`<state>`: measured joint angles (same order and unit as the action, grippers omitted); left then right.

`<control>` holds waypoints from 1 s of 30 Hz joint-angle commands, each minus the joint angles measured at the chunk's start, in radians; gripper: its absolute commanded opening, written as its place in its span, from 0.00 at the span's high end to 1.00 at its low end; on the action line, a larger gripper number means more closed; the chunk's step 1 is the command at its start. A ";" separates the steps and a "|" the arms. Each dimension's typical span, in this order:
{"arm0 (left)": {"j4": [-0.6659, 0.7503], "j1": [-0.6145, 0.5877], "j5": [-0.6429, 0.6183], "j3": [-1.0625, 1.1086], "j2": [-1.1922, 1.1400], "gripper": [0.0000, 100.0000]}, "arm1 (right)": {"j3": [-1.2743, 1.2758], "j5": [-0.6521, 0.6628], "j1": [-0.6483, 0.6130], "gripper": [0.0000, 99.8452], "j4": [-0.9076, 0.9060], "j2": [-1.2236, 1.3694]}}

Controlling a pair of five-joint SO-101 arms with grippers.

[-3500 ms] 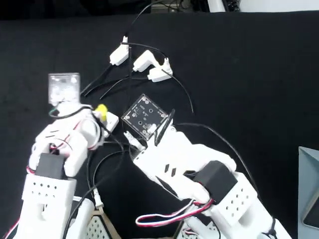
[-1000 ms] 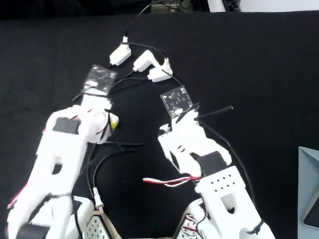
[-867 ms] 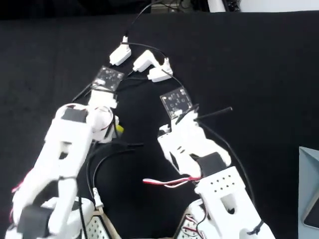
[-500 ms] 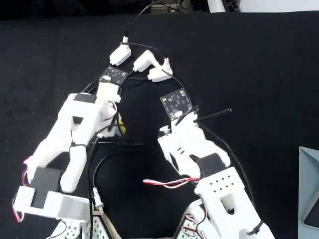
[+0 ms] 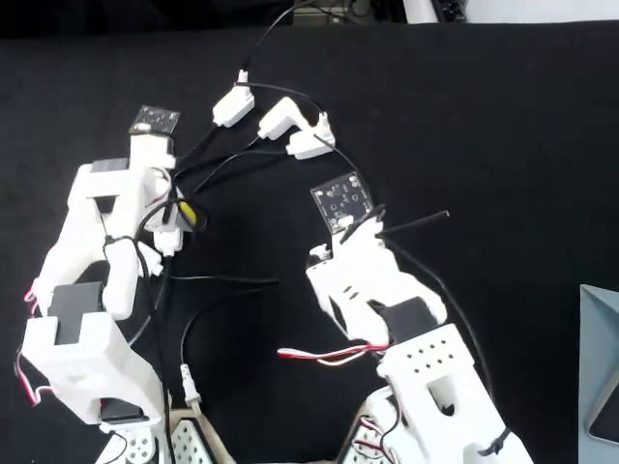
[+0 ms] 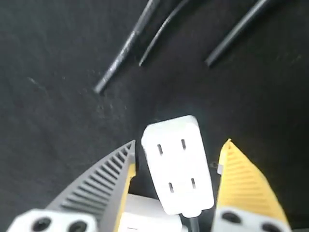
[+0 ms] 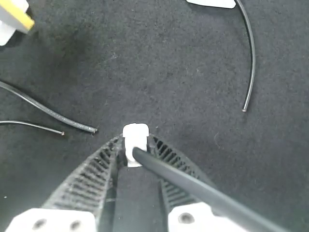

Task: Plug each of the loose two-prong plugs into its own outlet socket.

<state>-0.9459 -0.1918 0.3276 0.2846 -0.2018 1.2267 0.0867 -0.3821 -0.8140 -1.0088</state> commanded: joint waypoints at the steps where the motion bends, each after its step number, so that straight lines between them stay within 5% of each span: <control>1: -0.040 -0.024 0.005 -0.102 0.005 0.73 | -0.007 -0.006 0.008 0.99 0.020 -0.004; 9: -0.152 -0.038 0.011 -0.211 -0.006 0.72 | -0.007 -0.006 0.008 0.99 0.018 -0.004; 23: -0.043 -0.008 0.003 -0.005 -0.006 0.73 | -0.005 -0.006 0.008 0.99 0.014 -0.004; 30: 0.061 0.053 0.011 0.067 0.003 0.89 | -0.015 -0.005 0.046 0.99 -0.020 -0.012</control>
<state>-0.9091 -0.1826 0.3291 0.3491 -0.2171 1.2267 0.0867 -0.3805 -0.8186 -1.0088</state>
